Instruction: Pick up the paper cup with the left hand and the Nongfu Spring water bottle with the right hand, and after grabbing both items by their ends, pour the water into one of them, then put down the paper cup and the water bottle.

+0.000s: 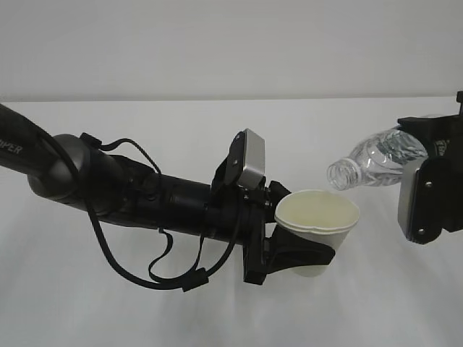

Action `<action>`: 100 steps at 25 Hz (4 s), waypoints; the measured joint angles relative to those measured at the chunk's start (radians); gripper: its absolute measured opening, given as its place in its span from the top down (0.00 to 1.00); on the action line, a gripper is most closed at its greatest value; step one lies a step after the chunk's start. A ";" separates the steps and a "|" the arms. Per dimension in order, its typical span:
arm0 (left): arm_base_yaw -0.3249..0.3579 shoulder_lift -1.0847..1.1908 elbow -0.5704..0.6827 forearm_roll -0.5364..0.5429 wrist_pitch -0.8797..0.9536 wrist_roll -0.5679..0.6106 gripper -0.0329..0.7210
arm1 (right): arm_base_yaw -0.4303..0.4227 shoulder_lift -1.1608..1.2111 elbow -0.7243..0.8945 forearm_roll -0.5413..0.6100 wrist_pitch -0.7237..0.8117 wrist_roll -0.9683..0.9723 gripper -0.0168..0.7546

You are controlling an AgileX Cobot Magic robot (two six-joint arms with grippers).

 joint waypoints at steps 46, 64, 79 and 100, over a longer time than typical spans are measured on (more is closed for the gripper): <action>0.000 0.000 0.000 0.000 0.000 0.000 0.36 | 0.000 0.000 0.000 -0.004 -0.013 -0.052 0.43; 0.000 0.000 0.000 0.000 0.000 0.000 0.36 | 0.000 0.000 0.000 -0.023 -0.013 -0.055 0.43; 0.000 0.000 0.000 0.000 0.000 0.000 0.36 | 0.000 0.000 0.000 -0.025 -0.014 -0.055 0.43; 0.000 0.000 0.000 0.000 0.000 0.000 0.36 | 0.000 0.000 0.000 -0.027 -0.019 -0.072 0.43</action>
